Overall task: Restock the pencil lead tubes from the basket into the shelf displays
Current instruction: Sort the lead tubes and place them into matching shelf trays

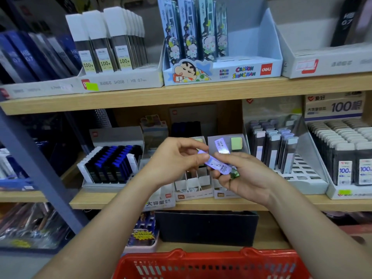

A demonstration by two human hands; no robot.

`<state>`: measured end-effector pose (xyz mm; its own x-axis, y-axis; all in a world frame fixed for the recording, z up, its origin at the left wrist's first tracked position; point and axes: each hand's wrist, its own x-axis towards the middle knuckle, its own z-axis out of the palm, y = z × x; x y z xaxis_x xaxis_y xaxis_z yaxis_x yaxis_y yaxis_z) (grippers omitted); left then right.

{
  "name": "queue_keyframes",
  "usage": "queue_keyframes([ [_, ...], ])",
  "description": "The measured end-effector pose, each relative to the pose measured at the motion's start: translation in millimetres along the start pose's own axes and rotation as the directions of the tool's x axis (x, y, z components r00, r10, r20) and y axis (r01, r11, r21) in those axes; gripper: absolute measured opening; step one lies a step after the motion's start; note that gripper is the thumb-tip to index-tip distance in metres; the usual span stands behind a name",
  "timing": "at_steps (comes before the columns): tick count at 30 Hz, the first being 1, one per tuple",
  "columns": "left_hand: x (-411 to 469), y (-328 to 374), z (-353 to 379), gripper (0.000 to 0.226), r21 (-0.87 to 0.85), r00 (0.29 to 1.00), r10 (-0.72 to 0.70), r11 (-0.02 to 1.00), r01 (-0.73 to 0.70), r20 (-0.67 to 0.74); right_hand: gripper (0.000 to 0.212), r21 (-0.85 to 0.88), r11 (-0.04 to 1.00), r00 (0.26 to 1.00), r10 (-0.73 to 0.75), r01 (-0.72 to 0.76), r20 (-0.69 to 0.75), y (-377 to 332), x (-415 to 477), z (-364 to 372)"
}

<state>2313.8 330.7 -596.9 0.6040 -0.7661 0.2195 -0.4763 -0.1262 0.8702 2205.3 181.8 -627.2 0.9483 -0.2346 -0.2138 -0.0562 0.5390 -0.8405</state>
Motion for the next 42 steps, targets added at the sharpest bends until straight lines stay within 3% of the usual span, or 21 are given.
queue_keyframes([
  [4, -3.5, -0.4, -7.5, 0.011, -0.106, 0.992, -0.037, 0.994, 0.024, -0.123, 0.028, -0.019, 0.999, 0.996, 0.048, -0.047, 0.079, -5.5, -5.9, 6.3],
  [7, -10.1, -0.9, -17.8, 0.012, -0.109, 0.991, -0.040, 0.994, 0.027, -0.126, 0.035, -0.123, 0.990, 0.986, 0.091, -0.075, 0.137, -9.8, -12.0, 5.9],
  [13, -24.5, 2.5, -22.8, 0.038, -0.116, 0.999, -0.033, 0.993, 0.035, 0.014, 0.033, -0.376, 0.915, 0.940, 0.245, -0.143, 0.239, -9.0, -19.8, 19.9],
  [18, -40.7, 6.2, -32.9, 0.023, -0.112, 0.990, -0.041, 0.992, 0.057, 0.137, 0.035, -0.456, 0.872, 0.880, 0.348, -0.177, 0.324, -10.7, -21.2, 29.7],
  [20, -46.2, 6.4, -37.1, 0.019, -0.141, 0.996, -0.056, 0.988, 0.066, 0.075, 0.028, -0.446, 0.883, 0.906, 0.298, -0.143, 0.299, -11.2, -21.5, 36.7],
  [23, -52.5, 1.6, -43.6, 0.015, -0.265, 0.982, -0.126, 0.961, 0.086, -0.141, 0.026, -0.379, 0.924, 0.983, 0.029, 0.043, 0.182, -12.3, -17.2, 43.6],
  [26, -59.6, -4.3, -45.4, 0.010, -0.432, 0.951, -0.218, 0.895, 0.106, -0.218, 0.023, -0.249, 0.946, 0.978, -0.194, 0.207, 0.074, -7.7, -11.8, 50.9],
  [31, -72.1, -7.8, -36.9, 0.005, -0.525, 0.948, -0.283, 0.835, 0.168, -0.147, 0.013, -0.180, 0.962, 0.977, -0.187, 0.204, 0.104, 17.4, -4.5, 75.0],
  [33, -74.2, -11.1, -42.6, 0.005, -0.406, 0.952, -0.267, 0.894, 0.187, -0.148, 0.007, -0.277, 0.932, 0.973, -0.219, 0.232, 0.079, 26.3, 1.0, 79.5],
  [36, -78.8, -12.7, -63.8, 0.012, -0.112, 0.981, -0.130, 0.987, 0.114, -0.142, 0.010, -0.517, 0.810, 0.957, -0.280, 0.278, 0.075, 35.1, 5.2, 85.9],
  [40, -82.4, -10.9, -86.0, 0.050, 0.055, 0.995, -0.026, 0.998, 0.021, 0.091, 0.018, -0.616, 0.724, 0.949, -0.279, 0.310, 0.150, 42.1, 5.8, 101.1],
  [42, -80.5, -14.1, -88.7, 0.057, 0.153, 0.994, -0.017, 0.988, 0.000, 0.112, 0.026, -0.644, 0.701, 0.951, -0.258, 0.307, 0.172, 45.9, 6.6, 107.9],
])
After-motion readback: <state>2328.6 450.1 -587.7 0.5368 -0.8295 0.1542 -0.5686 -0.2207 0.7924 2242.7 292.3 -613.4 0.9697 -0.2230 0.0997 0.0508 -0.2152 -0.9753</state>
